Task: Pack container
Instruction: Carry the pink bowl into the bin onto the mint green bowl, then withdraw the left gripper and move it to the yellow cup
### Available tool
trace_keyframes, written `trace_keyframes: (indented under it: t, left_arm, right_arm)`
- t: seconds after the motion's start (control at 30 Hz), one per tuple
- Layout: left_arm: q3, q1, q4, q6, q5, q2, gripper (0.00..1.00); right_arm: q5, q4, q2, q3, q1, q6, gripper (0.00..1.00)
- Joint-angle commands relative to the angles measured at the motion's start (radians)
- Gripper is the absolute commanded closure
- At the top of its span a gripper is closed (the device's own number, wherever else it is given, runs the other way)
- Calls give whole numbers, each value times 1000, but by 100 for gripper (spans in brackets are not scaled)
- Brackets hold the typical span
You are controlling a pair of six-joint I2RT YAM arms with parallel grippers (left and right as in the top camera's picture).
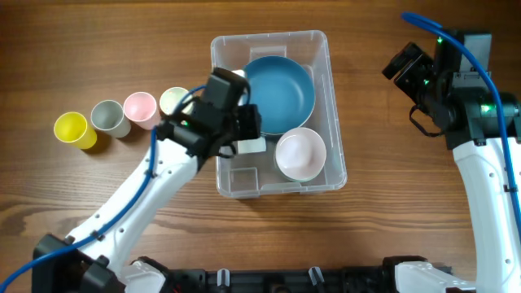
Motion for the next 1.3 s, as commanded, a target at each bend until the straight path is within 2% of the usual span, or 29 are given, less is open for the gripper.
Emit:
trace_keyframes:
  t: [0.0,0.27,0.53,0.63,0.73,0.83,1.0,1.13,1.27]
  left_arm:
    - [13,-68,49,22,23,61,67]
    - [13,-135,101,21,0,212,68]
    - [15,-135,129,20,0,212,69]
    - [66,-109,58,20,-21,112,62]
    - [124,-54,-54,20,-119,2,52]
    - [136,85,-153,1,-145,-121,42]
    - [136,502,-345,-40,-132,-240,39]
    - [136,766,-436,-40,-128,-227,38]
    - [135,952,-444,-36,-128,-164,36]
  right_arm:
    - [18,3,5,8,-2,14,0]
    - [18,3,5,8,-2,13,0]
    - [18,2,5,8,-2,13,0]
    - [18,2,5,8,-2,13,0]
    - [18,2,5,8,-2,13,0]
    - [18,3,5,8,-2,13,0]
    - [18,3,5,8,-2,13,0]
    - [18,2,5,8,-2,13,0]
    - [18,3,5,8,-2,13,0]
